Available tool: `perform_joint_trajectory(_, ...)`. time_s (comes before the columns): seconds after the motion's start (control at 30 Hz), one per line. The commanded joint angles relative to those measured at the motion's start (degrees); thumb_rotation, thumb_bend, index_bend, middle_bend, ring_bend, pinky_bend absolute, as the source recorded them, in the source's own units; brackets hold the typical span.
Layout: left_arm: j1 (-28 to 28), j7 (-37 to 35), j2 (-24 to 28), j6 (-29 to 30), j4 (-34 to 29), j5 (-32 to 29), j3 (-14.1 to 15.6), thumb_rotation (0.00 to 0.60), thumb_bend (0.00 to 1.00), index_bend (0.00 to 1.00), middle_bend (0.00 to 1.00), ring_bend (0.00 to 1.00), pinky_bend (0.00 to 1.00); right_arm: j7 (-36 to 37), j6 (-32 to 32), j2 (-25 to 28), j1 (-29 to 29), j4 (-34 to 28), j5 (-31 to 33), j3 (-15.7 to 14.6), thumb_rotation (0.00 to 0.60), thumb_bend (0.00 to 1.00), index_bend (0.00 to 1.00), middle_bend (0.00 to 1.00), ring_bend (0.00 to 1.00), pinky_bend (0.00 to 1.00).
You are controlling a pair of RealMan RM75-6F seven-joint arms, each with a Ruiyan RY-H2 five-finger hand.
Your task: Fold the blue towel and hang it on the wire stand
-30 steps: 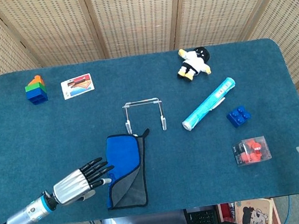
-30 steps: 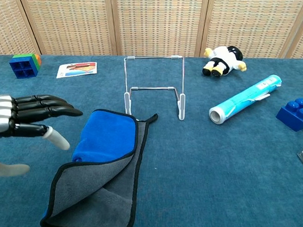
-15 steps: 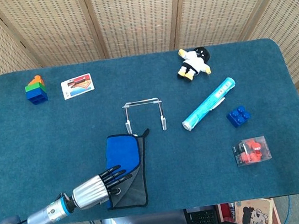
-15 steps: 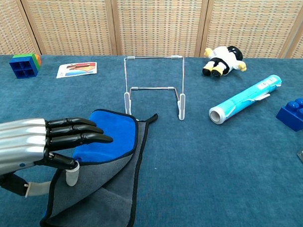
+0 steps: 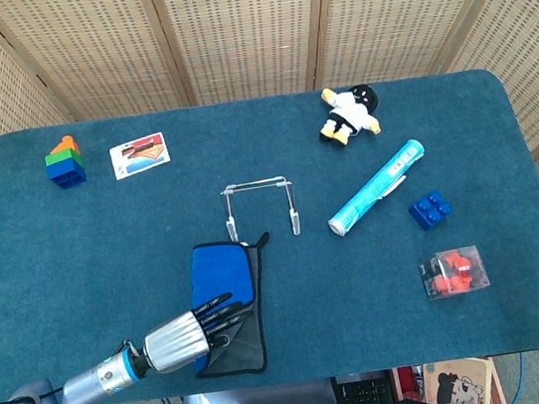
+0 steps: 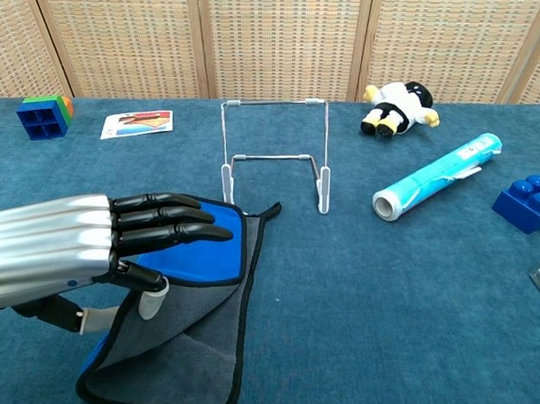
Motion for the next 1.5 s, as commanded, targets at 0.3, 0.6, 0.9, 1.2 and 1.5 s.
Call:
perform_joint_trajectory(0.3,-4.4,5.4,-4.0,-6.6,-2.4,1.6,-1.5,0.600,0.45,0.67,0.00,0.00,0.05,0.6,0.2,0.2,-0.2,-0.1,-0.2,0.0,0.600,0.00,0.00,0.00,0.00,0.00)
perform_joint_trajectory(0.6,-7.2,8.3,-8.4,-12.0,-1.7,1.5,-2.4,0.600,0.45,0.66,0.00,0.00,0.05,1.7,0.1,0.5,-0.3,0.4,0.1,0.1,0.600,0.00,0.00,0.00,0.00,0.00)
perform_joint_trajectory(0.9,-8.2,9.3,-11.2,-14.2,-0.5,0.4,-2.7,0.600,0.45,0.62,0.00,0.00,0.05,2.6,0.1,0.8,-0.5,0.4,0.2,0.2,0.600,0.00,0.00,0.00,0.00,0.00)
perform_joint_trajectory(1.2,-7.3,8.7,-12.8,-11.3,0.5,-1.0,-3.6,0.600,0.27,0.00,0.00,0.00,0.05,3.1,0.2,1.0,-0.6,0.4,0.2,0.3,0.600,0.00,0.00,0.00,0.00,0.00)
perform_joint_trajectory(1.5,-5.9,7.8,-13.4,-9.0,0.8,-3.5,-5.0,0.600,0.23,0.00,0.00,0.00,0.04,2.8,0.3,0.9,-0.6,0.2,-0.2,0.1,0.600,0.00,0.00,0.00,0.00,0.00)
